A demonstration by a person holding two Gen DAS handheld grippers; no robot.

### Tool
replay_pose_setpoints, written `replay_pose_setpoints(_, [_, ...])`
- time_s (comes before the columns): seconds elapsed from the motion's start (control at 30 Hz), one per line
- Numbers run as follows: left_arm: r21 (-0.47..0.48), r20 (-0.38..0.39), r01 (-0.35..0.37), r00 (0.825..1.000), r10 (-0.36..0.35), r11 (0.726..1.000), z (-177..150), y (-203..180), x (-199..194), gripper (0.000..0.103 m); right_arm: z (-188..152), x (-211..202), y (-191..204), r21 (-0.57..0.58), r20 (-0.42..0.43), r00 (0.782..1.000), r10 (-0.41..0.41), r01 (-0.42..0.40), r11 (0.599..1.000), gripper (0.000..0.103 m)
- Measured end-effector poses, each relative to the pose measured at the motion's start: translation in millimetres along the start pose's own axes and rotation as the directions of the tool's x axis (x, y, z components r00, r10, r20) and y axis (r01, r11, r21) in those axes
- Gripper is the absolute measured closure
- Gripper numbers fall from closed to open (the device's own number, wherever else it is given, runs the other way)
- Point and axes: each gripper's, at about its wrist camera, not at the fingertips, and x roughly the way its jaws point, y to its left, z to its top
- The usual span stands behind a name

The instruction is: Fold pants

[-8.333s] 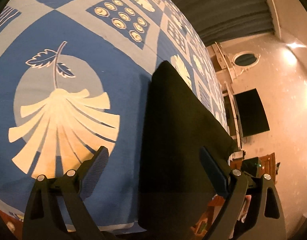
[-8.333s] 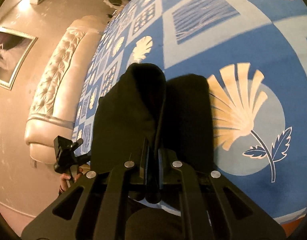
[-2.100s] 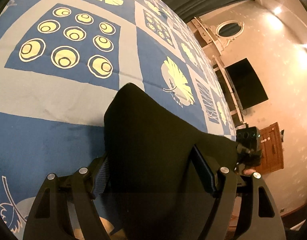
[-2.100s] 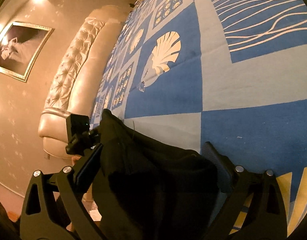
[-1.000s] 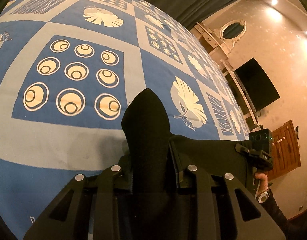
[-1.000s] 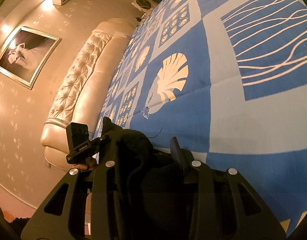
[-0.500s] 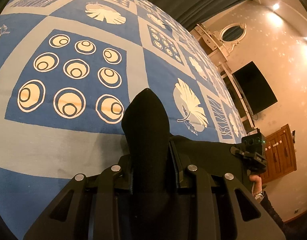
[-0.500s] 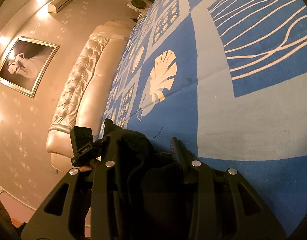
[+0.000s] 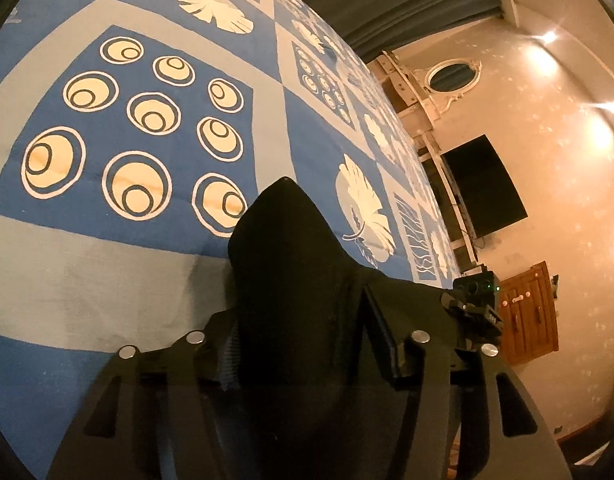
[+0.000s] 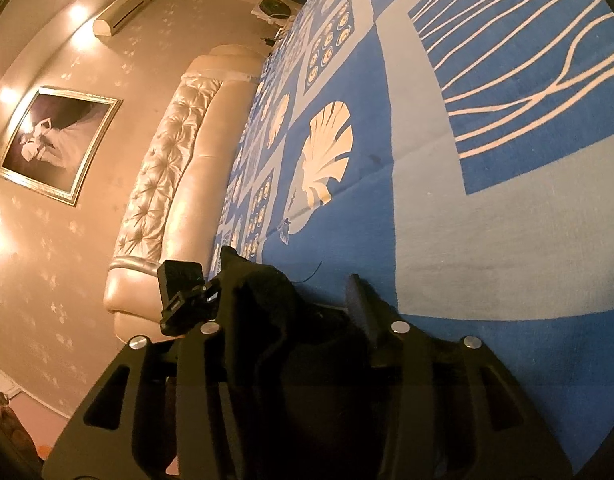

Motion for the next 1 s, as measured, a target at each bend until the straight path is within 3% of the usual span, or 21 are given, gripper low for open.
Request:
replay_pose_setpoints(0.23, [-0.007,0.056,-0.052,0.997,0.052,0.999,-10,-1,-20,0.029,-2,-23,-5,0.072,0.1,0.995,-0.007,0.0,0.997,0.049])
replay_pose_setpoints(0.4, [-0.021,0.072,-0.123,0.99,0.124,0.992,-27,-2,-35,0.024,-13,-46,-5,0.098,0.139,0.99,-0.039,0.025,0.995,0.036])
replay_pose_setpoints(0.6, [-0.093,0.09,-0.078,0.992,0.087,0.993,-55,4,-55,0.021,-45,-64,2,0.095,0.124,0.989,-0.074,0.063,0.994,0.023])
replay_pose_setpoints(0.97, [-0.055,0.053,-0.086,0.995,0.089,0.995,-112,-17,-65,0.021,-118,-58,28,0.011,-0.008,0.993,-0.115,0.115,0.993,0.021])
replay_pose_setpoints(1.0, [-0.047,0.047,-0.086,0.995,0.088,0.995,-115,-19,-64,0.021,-120,-58,30,0.013,-0.016,0.994,-0.11,0.111,0.994,0.031])
